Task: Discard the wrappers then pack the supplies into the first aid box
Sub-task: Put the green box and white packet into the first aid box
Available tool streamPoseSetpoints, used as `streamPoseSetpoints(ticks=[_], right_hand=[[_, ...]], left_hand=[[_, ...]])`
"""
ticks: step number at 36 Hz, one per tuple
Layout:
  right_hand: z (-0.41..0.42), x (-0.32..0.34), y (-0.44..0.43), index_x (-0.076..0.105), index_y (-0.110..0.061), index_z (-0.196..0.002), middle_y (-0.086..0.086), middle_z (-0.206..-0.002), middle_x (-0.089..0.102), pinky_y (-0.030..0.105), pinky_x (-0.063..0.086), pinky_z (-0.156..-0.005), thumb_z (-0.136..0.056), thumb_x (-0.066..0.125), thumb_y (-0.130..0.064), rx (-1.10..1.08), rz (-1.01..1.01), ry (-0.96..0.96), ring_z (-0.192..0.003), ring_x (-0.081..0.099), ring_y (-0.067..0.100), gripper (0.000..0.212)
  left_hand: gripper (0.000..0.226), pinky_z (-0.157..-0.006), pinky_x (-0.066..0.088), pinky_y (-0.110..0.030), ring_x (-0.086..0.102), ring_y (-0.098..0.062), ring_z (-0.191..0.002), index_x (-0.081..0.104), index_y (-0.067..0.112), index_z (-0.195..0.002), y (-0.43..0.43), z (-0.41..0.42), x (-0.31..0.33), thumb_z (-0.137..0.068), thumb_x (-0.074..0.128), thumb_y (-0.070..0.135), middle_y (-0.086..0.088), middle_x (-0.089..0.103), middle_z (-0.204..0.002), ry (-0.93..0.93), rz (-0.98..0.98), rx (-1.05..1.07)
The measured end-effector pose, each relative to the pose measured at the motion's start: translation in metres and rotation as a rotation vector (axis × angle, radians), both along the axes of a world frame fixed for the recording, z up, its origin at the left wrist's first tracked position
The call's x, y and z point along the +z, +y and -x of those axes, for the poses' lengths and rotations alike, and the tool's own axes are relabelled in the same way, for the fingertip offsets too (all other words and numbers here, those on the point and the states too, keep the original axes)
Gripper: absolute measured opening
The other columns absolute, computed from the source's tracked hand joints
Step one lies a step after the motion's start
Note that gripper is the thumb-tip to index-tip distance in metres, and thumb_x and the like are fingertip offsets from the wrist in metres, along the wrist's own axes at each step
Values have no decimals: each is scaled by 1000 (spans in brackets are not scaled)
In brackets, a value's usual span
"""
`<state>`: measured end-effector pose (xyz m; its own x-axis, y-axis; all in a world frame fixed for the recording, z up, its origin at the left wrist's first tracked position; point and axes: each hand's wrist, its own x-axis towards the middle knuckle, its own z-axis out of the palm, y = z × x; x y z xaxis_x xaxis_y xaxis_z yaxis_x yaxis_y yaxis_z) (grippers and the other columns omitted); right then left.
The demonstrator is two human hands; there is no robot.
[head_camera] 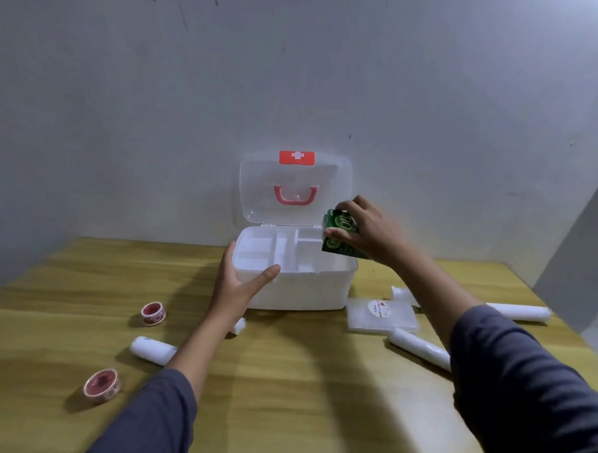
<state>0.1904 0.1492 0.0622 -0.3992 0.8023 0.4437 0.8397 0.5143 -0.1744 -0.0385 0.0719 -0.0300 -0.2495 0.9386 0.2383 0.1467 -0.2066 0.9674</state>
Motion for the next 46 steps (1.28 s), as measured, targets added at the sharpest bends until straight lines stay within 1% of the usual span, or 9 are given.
streamPoseSetpoints(ticks=[7, 12, 15, 18, 22, 27, 33, 39, 46], right_hand=[[31, 3, 4, 50, -20, -124, 7, -121, 55, 40, 42, -85, -76, 48, -70, -4, 28, -351, -111, 54, 28, 70], [29, 15, 6, 51, -25, -125, 3, -126, 55, 43, 36, -94, -75, 53, -67, -41, 106, -467, -116, 49, 23, 66], [22, 21, 3, 51, -26, -125, 2, -127, 52, 44, 36, -95, -73, 59, -62, -59, 156, -525, -117, 48, 24, 63], [18, 20, 0, 51, -24, -126, 4, -125, 52, 39, 46, -88, -74, 66, -50, -36, 226, -473, -110, 51, 24, 60], [19, 13, 2, 54, -20, -123, 6, -121, 53, 31, 50, -81, -75, 69, -42, 14, 255, -305, -104, 53, 23, 55], [22, -6, 7, 55, -21, -122, 8, -117, 52, 38, 51, -85, -72, 71, -44, 7, 291, -95, -99, 48, 20, 57], [30, -20, 13, 53, -20, -122, 9, -115, 53, 35, 49, -84, -73, 71, -43, 1, 336, -95, -95, 46, 19, 58], [39, -30, 17, 59, -15, -113, 10, -113, 60, 36, 50, -83, -75, 70, -34, 19, 316, -266, -91, 47, 18, 44], [44, -28, 20, 60, -13, -117, 9, -121, 61, 37, 49, -91, -76, 70, -25, 35, 351, -339, -109, 54, 25, 44]], left_hand=[[99, -111, 33, -41, 33, -16, -137, 24, 32, -144, 0, 2, 0, -64, 80, 49, 4, 36, -149, 21, 19, 2], [108, -112, 34, -44, 34, -17, -137, 26, 31, -143, -1, 2, 2, -53, 78, 61, 4, 37, -148, 24, 49, -1], [102, -115, 29, -41, 28, -16, -140, 22, 29, -146, -1, 1, 1, -64, 80, 49, 4, 30, -152, 14, 46, 0], [97, -115, 28, -39, 25, -15, -142, 19, 28, -147, 0, 0, -1, -70, 78, 40, 4, 27, -154, 2, 40, 14], [103, -114, 30, -43, 27, -16, -141, 19, 30, -147, -1, 1, -2, -66, 80, 47, 4, 29, -153, 4, 54, 12], [110, -113, 33, -45, 30, -16, -139, 21, 31, -145, 0, 1, -1, -55, 78, 58, 4, 31, -151, 2, 58, 19], [106, -110, 38, -46, 37, -16, -134, 29, 33, -141, 2, 0, -4, -51, 78, 62, 5, 40, -145, -6, 38, 30], [100, -107, 41, -46, 40, -17, -131, 31, 36, -138, 4, 1, -5, -52, 78, 59, 5, 43, -142, 4, 14, 19], [99, -109, 38, -43, 40, -15, -132, 33, 34, -139, 5, 2, -6, -54, 78, 58, 6, 43, -142, 16, -4, 22]])
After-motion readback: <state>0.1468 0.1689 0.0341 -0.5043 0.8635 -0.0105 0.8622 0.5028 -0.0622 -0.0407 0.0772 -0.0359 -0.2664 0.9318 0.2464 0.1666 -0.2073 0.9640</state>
